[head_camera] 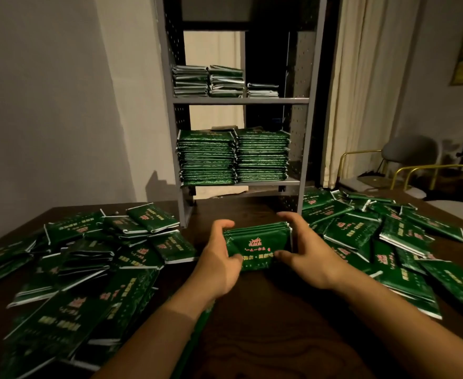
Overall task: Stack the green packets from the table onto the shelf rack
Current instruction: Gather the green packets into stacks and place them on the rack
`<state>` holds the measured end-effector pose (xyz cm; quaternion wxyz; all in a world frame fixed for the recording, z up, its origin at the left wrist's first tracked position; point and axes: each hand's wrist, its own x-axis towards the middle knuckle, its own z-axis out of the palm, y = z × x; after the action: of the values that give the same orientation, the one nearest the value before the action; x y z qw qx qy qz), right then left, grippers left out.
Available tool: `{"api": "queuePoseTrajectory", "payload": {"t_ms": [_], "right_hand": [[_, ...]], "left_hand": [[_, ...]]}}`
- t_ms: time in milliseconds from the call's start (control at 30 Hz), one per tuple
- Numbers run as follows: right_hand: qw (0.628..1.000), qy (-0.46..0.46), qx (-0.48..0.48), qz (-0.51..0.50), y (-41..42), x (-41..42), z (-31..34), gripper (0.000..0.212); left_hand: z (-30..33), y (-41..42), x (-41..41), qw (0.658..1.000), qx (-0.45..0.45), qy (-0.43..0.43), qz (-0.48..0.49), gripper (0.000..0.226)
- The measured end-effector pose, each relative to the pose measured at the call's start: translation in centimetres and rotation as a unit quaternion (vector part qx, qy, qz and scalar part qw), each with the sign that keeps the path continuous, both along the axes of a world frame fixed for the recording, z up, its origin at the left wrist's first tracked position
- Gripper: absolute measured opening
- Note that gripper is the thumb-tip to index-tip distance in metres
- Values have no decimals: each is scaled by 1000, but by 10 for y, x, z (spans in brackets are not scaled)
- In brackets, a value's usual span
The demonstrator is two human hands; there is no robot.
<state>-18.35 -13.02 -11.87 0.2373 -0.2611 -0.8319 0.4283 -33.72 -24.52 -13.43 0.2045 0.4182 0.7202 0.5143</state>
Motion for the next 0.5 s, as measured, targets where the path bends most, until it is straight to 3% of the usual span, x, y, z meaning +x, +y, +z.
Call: {"api": "queuePoseTrajectory", "payload": {"t_ms": [167,367,500], "right_hand": [[998,59,-2,-5,0,3,30,36],[991,80,111,-6,-10,11,81,42],[981,122,148,-23,-16,16,114,29]], "left_hand": [[28,-5,-2,997,71,-24,19,45],[72,-14,-6,991,132,-18,25,47],[100,-14,-10,984,175,-18,2,46]]}}
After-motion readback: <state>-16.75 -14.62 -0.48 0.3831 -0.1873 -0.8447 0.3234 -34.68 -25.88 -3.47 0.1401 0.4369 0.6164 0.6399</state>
